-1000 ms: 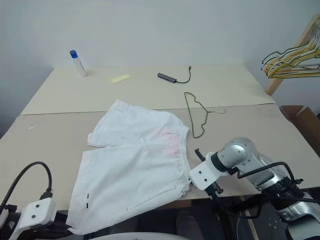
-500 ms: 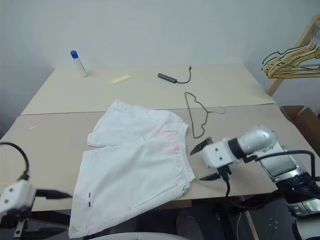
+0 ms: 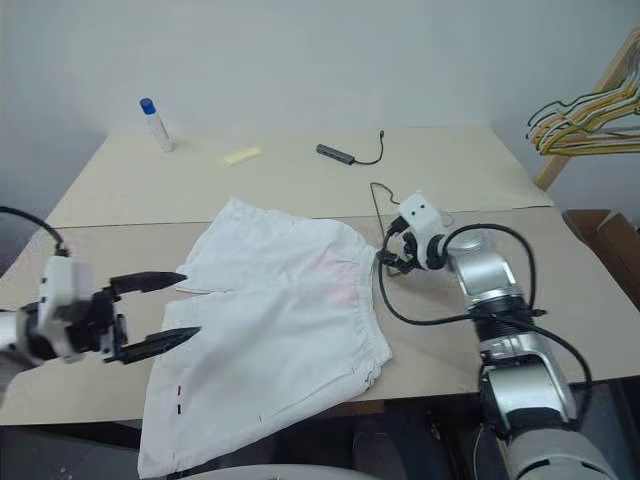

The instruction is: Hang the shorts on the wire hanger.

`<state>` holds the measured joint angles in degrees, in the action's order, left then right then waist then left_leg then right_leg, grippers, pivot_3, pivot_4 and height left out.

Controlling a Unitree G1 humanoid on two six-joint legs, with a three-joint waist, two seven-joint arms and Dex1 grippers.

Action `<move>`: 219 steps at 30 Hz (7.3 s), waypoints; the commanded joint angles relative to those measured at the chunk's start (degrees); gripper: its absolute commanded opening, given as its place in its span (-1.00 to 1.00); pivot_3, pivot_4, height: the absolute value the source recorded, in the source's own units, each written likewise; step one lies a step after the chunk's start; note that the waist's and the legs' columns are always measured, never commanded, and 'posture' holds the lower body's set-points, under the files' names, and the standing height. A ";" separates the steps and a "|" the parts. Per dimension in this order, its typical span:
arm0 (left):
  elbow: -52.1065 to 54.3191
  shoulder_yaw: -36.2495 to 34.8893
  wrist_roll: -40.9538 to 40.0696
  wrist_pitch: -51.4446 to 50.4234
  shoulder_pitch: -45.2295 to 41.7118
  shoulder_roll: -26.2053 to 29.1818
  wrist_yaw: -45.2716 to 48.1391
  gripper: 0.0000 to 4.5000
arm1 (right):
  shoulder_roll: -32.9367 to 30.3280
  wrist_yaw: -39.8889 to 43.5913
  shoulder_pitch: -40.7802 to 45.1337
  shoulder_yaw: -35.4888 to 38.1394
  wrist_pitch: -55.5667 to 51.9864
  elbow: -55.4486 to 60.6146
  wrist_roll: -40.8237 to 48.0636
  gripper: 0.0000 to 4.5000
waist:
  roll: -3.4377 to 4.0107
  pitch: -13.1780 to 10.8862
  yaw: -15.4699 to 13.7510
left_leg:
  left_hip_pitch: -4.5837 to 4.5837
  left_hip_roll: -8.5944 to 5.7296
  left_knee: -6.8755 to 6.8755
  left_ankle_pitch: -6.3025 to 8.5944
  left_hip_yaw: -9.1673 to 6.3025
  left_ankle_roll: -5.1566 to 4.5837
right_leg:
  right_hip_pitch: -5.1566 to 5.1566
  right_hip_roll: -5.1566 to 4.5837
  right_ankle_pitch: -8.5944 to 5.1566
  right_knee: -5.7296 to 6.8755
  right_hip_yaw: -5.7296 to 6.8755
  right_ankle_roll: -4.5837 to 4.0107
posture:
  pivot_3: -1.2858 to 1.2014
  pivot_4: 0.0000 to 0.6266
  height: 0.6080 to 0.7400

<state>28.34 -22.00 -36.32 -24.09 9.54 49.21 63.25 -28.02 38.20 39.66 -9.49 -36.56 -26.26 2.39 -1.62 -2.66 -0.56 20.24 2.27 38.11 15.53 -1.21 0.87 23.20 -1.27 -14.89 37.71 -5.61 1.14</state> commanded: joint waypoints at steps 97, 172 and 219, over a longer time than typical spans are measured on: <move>-11.66 -0.38 -38.95 -18.67 -37.15 -35.71 -61.32 0.59 | 3.60 -1.23 -20.70 1.28 33.31 43.43 -1.94 -1.00 | 0.05 0.16 2.26 | 0.00 -0.34 0.02 -0.04 -0.31 0.07 | -0.14 -0.16 0.03 0.04 -0.02 0.21 | 0.06 -1.00 1.00; -17.37 -5.07 -39.93 -13.84 -32.86 -18.50 -8.20 -1.00 | -2.70 25.83 6.48 0.32 -25.32 28.18 44.36 -0.19 | 0.02 0.05 2.90 | 0.21 -0.21 -0.13 -0.06 -0.30 0.09 | -0.12 -0.11 0.13 -0.56 0.10 0.40 | 0.06 -1.00 1.00; -13.28 21.80 9.04 5.94 -22.67 -8.31 -2.25 0.98 | -38.26 40.13 -31.99 6.67 -44.27 14.89 50.14 -1.00 | 0.10 -0.02 5.88 | -0.01 -0.21 -0.13 -0.01 -0.10 0.01 | -0.60 -0.12 -0.09 -0.69 -0.08 0.84 | 0.00 -1.00 1.00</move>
<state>12.83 0.22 -27.10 -18.78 -13.05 40.79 60.87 -64.57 74.99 7.36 -1.99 -83.80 -10.08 54.16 -1.53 -2.68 5.32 20.23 2.05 37.97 15.52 -1.32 0.88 22.60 -1.39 -14.98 37.02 -5.69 1.98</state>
